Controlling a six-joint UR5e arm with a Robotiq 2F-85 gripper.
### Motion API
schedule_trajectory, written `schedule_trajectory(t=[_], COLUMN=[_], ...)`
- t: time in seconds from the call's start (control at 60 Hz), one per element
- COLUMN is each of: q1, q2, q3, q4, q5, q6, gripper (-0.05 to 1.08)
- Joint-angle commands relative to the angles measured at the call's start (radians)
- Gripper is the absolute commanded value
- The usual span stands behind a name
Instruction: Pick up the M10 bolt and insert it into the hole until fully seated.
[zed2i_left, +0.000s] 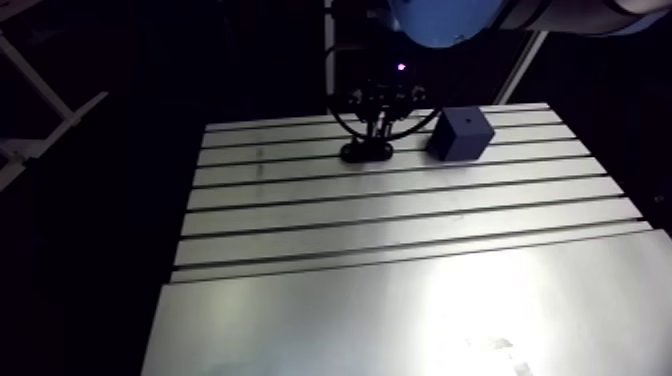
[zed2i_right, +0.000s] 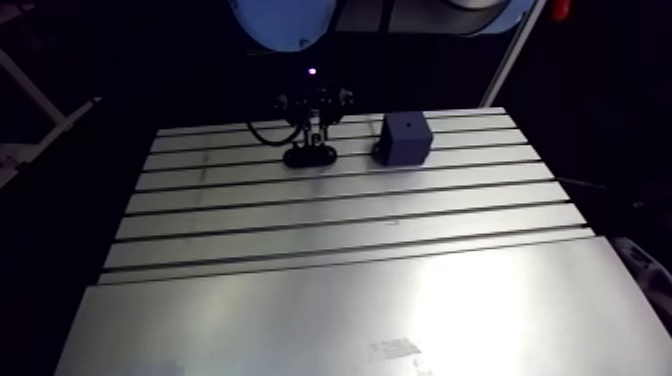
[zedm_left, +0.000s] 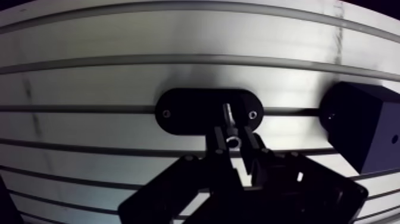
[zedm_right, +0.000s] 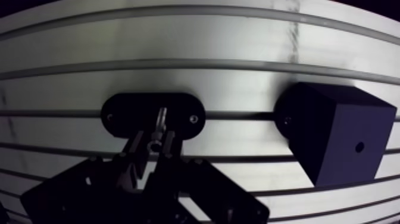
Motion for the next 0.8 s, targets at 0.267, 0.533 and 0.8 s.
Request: schedule_trajectory(t=[0.267,0.533,0.8], q1=[-0.002,-0.007,-0.011], q2=[-0.043,-0.065,-0.086], q3=[-0.006,-0.012,-0.06], q4=[0.003,-0.002,0.089], q5=[-0.001,0.013,0.011], q6=[0.0,0.001,0.0], gripper=[0.9,0.94,1.04])
